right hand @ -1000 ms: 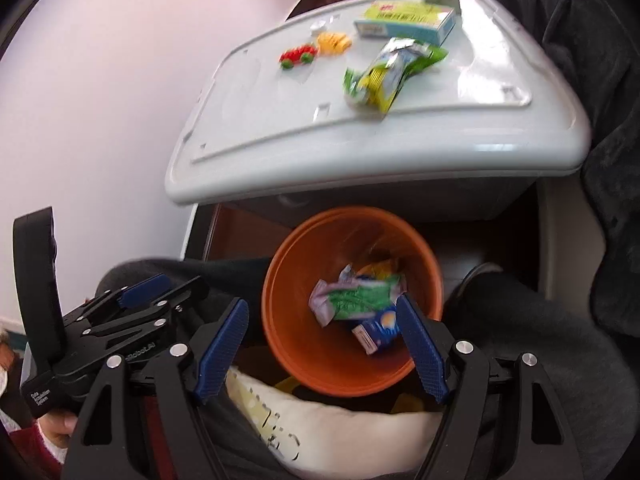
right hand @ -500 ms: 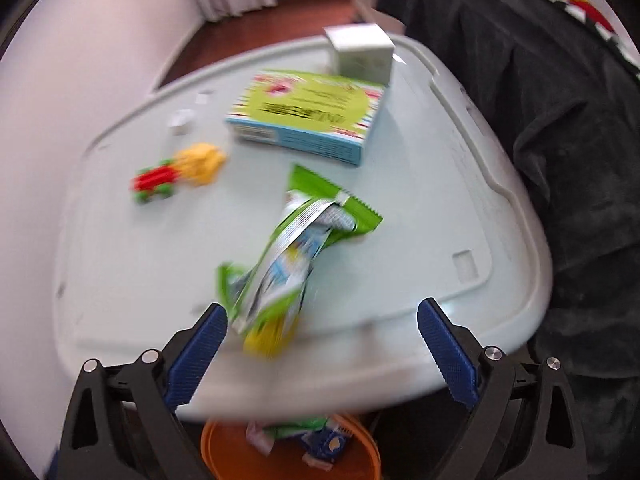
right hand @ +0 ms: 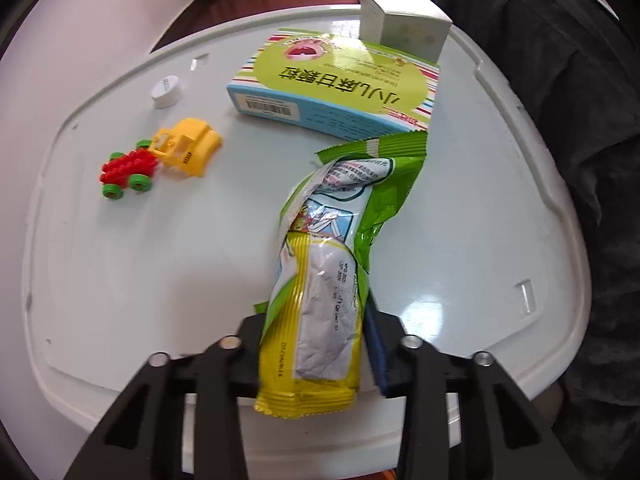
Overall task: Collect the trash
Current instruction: 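Grasp the yellow-green snack wrapper with the right gripper and lift it, then hold the yellow-green wrapper above the lid with the right gripper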
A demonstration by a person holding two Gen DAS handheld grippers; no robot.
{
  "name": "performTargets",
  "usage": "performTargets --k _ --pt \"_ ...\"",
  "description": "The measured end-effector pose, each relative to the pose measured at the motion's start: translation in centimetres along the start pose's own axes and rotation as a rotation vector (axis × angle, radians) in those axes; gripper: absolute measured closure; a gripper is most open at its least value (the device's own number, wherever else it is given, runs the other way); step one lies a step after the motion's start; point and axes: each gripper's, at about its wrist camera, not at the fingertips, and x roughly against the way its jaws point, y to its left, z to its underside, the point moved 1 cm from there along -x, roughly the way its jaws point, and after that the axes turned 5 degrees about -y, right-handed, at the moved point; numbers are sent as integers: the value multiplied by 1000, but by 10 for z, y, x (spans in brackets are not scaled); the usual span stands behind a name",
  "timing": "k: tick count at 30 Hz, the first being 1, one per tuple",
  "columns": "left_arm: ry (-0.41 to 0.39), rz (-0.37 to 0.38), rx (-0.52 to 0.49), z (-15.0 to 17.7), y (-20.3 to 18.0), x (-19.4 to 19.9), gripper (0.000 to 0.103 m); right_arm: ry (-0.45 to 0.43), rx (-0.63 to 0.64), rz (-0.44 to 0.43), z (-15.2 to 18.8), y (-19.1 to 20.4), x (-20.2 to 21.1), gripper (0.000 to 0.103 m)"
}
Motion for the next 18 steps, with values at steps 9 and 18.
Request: performTargets --k 9,18 --pt "-43 -17 -77 2 -19 6 22 -43 -55 -159 18 -31 26 87" --pt "-74 -27 -211 6 -58 3 22 -89 -65 -226 24 -58 56 87"
